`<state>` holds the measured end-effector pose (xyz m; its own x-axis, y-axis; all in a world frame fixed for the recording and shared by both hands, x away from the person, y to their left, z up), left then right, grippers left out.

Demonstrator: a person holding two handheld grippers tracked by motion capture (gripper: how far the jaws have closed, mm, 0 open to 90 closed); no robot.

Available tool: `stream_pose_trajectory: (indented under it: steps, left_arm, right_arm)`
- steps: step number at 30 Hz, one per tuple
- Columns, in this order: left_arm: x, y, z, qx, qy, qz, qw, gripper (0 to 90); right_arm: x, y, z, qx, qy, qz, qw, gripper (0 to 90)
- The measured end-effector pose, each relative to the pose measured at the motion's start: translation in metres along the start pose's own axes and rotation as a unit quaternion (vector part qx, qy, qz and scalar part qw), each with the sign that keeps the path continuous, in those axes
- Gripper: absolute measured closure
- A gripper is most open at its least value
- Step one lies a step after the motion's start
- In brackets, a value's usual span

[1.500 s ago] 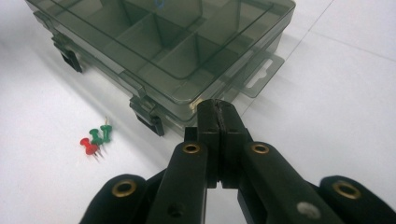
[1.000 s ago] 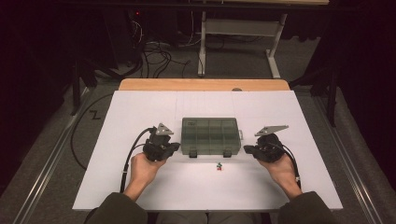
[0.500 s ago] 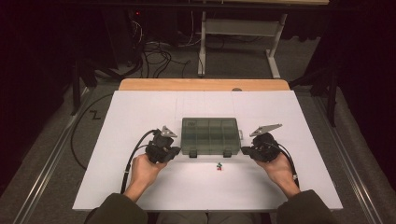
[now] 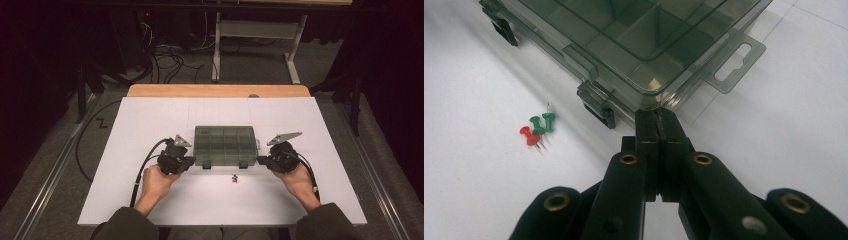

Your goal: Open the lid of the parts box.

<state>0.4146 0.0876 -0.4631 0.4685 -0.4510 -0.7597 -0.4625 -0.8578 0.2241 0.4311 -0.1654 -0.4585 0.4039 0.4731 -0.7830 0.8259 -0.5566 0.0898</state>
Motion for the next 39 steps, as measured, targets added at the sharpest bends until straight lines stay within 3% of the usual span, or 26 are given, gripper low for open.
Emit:
stream_pose_trajectory:
  steps: [10, 25, 39]
  left_arm:
    - [-0.002, 0.002, -0.009, -0.003, 0.017, -0.003, 0.9999, 71.0]
    - [-0.003, 0.006, -0.025, 0.005, 0.046, -0.028, 0.9985, 47.1]
    - [-0.012, 0.007, -0.037, 0.003, 0.071, -0.026, 0.9971, 44.8]
  right_arm:
    - [-0.004, 0.002, -0.004, 0.003, 0.012, -0.001, 0.9999, 90.0]
    - [-0.012, 0.004, -0.013, 0.005, 0.023, 0.000, 0.9997, 90.0]
    - [-0.010, 0.008, -0.013, 0.018, 0.021, -0.002, 0.9996, 82.5]
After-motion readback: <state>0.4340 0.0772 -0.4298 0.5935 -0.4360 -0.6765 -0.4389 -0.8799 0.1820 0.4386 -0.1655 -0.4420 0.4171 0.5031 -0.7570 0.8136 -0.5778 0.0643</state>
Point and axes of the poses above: each handheld gripper's, and its own axes: x roughly forward along the jaws, z roughly out of its underside, y roughly to its right, the point moved 9 cm from there along x, roughly forward along the jaws, and after that the axes turned 14 degrees about -x, right-handed, at the moved point
